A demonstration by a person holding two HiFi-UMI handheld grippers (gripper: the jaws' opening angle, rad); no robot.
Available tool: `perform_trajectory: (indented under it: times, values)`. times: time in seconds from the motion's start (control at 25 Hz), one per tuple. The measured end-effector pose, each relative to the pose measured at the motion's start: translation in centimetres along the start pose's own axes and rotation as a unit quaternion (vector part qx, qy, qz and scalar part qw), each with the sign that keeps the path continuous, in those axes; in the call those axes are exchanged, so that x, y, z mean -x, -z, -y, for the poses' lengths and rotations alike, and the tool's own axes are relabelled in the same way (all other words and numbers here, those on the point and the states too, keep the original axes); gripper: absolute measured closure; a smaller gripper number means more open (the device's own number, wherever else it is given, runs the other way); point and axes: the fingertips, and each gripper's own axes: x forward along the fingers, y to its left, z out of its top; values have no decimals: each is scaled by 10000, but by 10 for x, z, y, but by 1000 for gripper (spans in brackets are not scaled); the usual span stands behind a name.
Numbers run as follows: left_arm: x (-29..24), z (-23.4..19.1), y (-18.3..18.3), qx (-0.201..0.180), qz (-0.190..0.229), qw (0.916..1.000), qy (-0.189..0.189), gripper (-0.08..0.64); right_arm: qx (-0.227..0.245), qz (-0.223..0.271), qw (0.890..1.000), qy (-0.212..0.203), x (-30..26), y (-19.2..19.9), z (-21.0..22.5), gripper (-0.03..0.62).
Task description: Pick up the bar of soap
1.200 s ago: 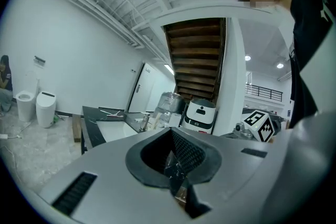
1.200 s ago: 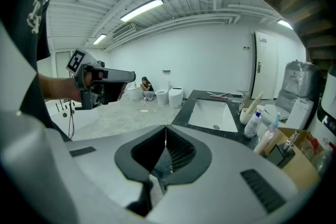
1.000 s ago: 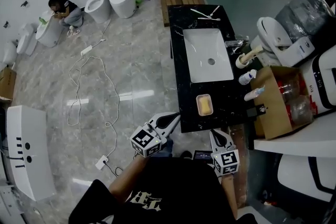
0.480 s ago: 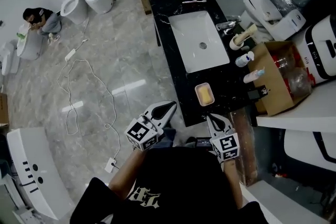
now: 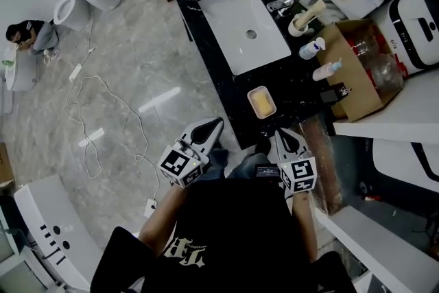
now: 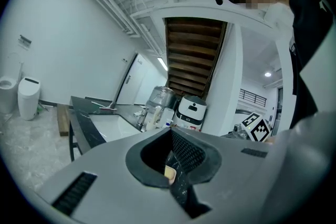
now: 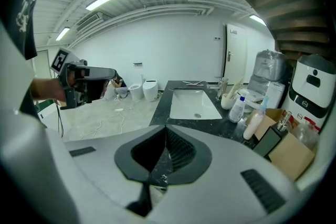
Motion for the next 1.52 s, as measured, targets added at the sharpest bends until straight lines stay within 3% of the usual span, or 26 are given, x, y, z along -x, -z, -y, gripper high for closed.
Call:
perform_trajectory:
  times: [0.4,0.6,0.8,1.04,1.52]
  values:
    - [-31,-1,0,-6,0,9982,-603,552,188,69,9989,-434,-10,0,39,583]
    - [-58,27,7,-211,-50,9978,-621,552,325,11,9972,-669,-10,8,63,581]
    - [-69,36,5,-154,-7,9968,-785,552,416,-38,9960,-792,-12,11,78,581]
    - [-73,36,4,-158,-14,9963,-844,552,388,-12,9954,-874,-24,15,77,581]
    - [-51,16,9,-139,-11,9952,-969,552,111,-457,9950,-882,-86,31,58,581]
